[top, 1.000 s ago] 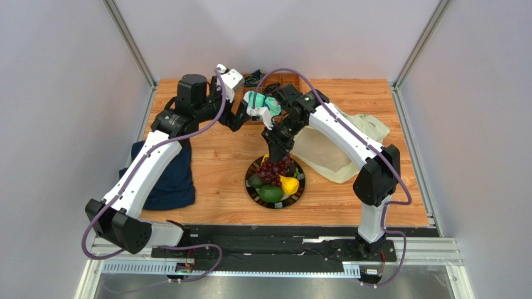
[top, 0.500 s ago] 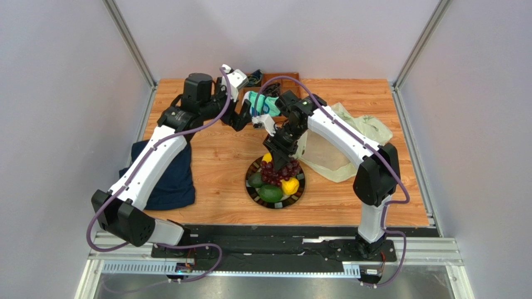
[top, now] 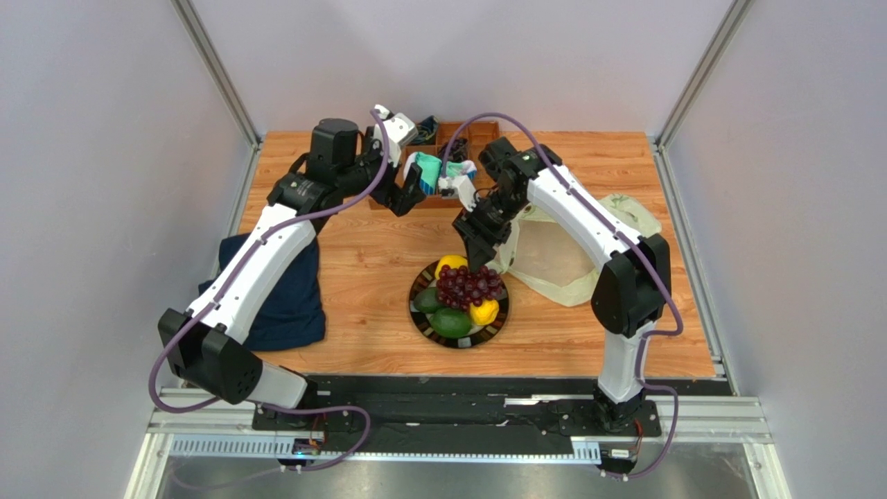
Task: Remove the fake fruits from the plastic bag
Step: Place the fake fruit on the plate, then adjust the plastic bag at the center of the board.
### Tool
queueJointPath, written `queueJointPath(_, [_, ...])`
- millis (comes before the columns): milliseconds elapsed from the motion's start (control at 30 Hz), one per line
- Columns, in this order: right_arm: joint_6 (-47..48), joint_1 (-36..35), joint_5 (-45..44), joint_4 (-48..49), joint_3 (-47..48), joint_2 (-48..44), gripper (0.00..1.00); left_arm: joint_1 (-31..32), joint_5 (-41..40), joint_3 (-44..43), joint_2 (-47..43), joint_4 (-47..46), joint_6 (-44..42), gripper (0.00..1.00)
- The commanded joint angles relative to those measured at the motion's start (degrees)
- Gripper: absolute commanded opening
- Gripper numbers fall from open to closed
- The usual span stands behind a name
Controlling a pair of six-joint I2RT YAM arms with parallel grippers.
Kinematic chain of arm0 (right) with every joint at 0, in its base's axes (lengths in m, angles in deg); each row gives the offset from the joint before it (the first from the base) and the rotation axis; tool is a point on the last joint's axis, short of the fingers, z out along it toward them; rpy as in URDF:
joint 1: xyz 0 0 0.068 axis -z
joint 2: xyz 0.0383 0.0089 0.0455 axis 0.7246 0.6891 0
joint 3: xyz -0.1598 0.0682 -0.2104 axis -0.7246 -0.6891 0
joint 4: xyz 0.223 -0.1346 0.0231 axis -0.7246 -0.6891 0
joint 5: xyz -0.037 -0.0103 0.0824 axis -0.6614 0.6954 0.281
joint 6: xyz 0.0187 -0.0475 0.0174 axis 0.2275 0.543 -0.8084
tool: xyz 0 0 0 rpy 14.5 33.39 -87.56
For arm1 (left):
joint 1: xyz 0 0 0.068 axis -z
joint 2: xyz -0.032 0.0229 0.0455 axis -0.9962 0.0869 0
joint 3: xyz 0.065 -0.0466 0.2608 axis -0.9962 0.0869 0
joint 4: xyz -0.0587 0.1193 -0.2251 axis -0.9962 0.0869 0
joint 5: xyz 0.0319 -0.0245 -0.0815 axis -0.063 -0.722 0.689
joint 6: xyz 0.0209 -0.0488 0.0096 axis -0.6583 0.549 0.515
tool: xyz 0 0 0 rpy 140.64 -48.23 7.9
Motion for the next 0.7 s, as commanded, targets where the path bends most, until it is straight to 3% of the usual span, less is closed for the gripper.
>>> queueJointPath(0, [4.1, 1.1, 7.8, -5.0, 4.3, 1.3, 0.67, -0.3, 1.6, -2.7, 1.1, -1.5, 0.8, 0.92])
queueJointPath(167, [2.3, 1.4, 7.1, -2.6, 2.9, 0.8, 0.71, -0.3, 2.0, -3.1, 1.7, -1.5, 1.1, 0.92])
queueJointPath(433, [-2.9, 5.2, -5.6, 3.9, -0.4, 2.3, 0.7, -0.3, 2.1, -3.8, 2.5, -1.1, 0.9, 0.92])
queueJointPath(667, [-3.4, 10.4, -6.4, 5.3, -5.1, 4.4, 0.7, -0.3, 2.0, -3.9, 3.1, -0.8, 0.5, 0.92])
